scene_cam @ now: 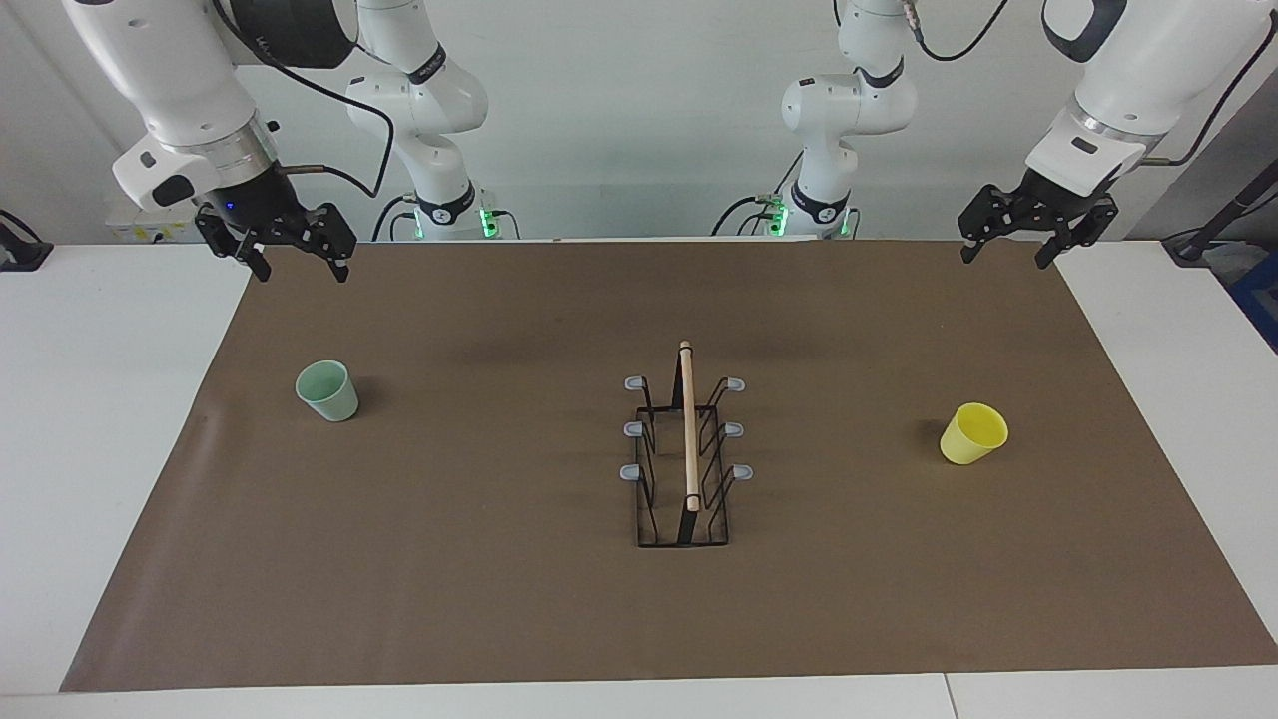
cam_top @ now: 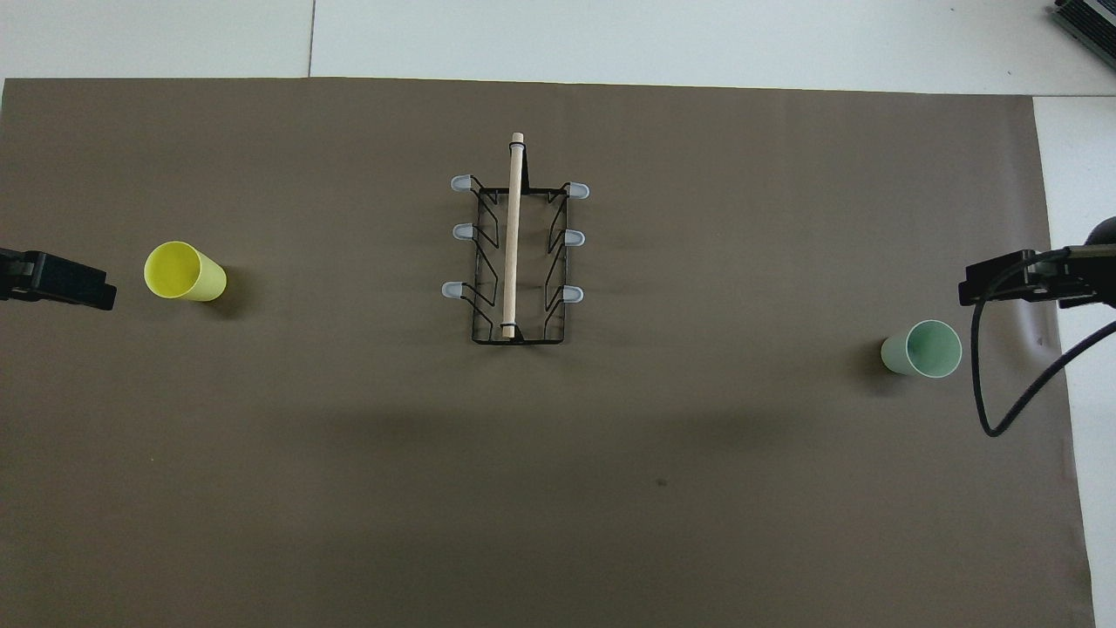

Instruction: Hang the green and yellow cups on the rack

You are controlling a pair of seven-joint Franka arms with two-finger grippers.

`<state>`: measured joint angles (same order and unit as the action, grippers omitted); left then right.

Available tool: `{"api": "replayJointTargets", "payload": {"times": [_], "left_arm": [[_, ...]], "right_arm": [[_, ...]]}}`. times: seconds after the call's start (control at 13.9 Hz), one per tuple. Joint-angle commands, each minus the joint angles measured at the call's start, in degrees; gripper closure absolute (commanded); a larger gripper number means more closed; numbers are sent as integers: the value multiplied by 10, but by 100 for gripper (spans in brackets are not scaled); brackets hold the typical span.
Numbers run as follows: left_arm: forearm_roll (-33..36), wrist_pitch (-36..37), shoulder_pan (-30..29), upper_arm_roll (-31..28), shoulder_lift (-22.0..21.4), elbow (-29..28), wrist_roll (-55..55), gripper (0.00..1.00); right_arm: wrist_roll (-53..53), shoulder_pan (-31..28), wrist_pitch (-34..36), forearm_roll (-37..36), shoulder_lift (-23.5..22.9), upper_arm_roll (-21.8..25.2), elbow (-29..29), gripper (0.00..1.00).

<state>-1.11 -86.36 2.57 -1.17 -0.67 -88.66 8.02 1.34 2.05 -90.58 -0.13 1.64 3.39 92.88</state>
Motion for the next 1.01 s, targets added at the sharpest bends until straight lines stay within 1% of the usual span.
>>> {"api": "replayJointTargets", "payload": {"times": [0.0, 0.43, 0.72, 0.79, 0.86, 0.93], "left_arm": [[12, 8, -1, 1, -5, 0, -6, 0], [12, 8, -1, 1, -5, 0, -6, 0], [12, 8, -1, 1, -5, 0, -6, 0], [12, 8, -1, 1, -5, 0, -6, 0], [12, 8, -1, 1, -5, 0, -6, 0], [12, 8, -1, 1, -5, 0, -6, 0]], "right_arm": [[-6, -1, -7, 13, 6, 0, 6, 0], [-14, -1, 1, 17, 9, 0, 8, 0], [-20, 0, 5, 18, 26, 0, 7, 0], [-31, 3, 8, 16, 31, -9, 10, 0], [-35, 7, 7, 15, 35, -15, 19, 0], [-34, 8, -13, 8, 45, -17, 44, 0]]}}
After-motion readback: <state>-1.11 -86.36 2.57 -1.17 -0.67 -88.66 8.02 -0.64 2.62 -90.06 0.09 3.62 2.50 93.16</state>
